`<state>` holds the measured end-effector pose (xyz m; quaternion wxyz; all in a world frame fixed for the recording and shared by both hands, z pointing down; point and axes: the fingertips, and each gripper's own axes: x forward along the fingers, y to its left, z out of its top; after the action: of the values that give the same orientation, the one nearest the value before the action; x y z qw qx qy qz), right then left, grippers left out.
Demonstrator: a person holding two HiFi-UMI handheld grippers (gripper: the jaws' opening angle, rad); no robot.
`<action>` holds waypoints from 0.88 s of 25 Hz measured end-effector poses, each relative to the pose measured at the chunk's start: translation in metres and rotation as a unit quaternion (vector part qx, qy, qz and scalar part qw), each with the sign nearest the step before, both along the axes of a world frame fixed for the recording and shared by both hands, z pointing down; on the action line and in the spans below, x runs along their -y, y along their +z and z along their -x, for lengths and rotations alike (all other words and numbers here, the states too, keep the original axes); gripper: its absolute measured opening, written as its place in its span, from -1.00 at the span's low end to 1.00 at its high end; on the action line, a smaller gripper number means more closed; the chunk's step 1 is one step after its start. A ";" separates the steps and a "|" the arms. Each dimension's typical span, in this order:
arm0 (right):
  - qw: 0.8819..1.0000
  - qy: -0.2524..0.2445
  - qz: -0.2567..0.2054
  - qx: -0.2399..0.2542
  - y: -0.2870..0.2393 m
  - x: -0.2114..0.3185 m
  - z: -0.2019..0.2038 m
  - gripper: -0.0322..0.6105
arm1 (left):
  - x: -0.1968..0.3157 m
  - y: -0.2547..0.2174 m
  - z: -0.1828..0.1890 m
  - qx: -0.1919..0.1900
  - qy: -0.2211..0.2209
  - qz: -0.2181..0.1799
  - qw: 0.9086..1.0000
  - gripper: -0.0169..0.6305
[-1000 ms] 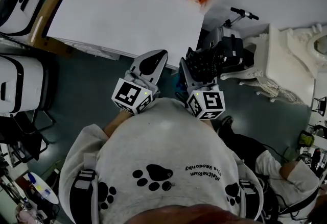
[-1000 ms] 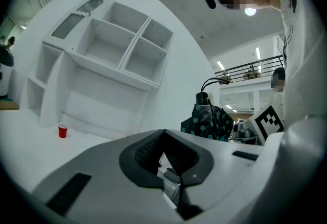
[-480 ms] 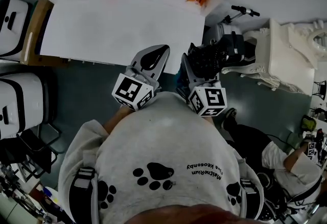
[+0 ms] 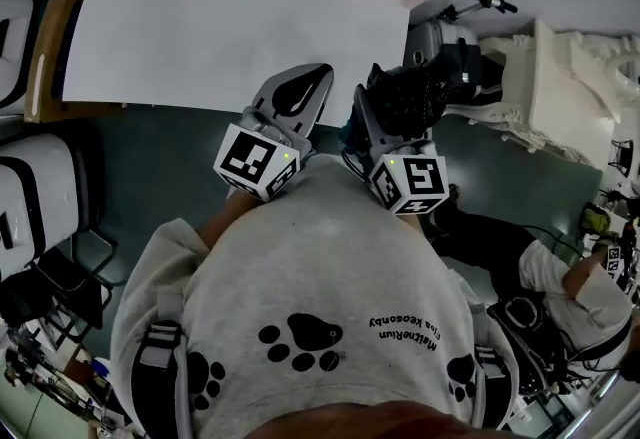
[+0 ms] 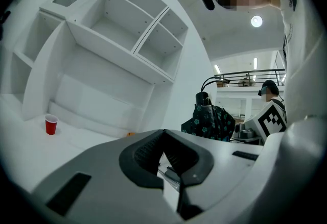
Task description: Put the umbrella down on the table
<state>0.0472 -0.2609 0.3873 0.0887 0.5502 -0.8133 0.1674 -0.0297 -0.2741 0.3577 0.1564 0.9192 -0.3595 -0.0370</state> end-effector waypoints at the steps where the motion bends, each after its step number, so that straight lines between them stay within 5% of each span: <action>1: 1.000 -0.002 0.001 -0.001 0.002 0.002 0.002 -0.11 | 0.002 0.002 0.002 -0.003 -0.002 0.004 1.000 -0.90; 22: 0.997 -0.048 0.053 -0.031 0.042 0.051 -0.004 -0.11 | 0.031 0.043 -0.013 -0.008 -0.036 0.073 0.997 -0.90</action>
<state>0.0514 -0.3119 0.4294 0.1510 0.5097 -0.8257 0.1888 -0.0162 -0.3053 0.4009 0.2245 0.8915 -0.3928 -0.0231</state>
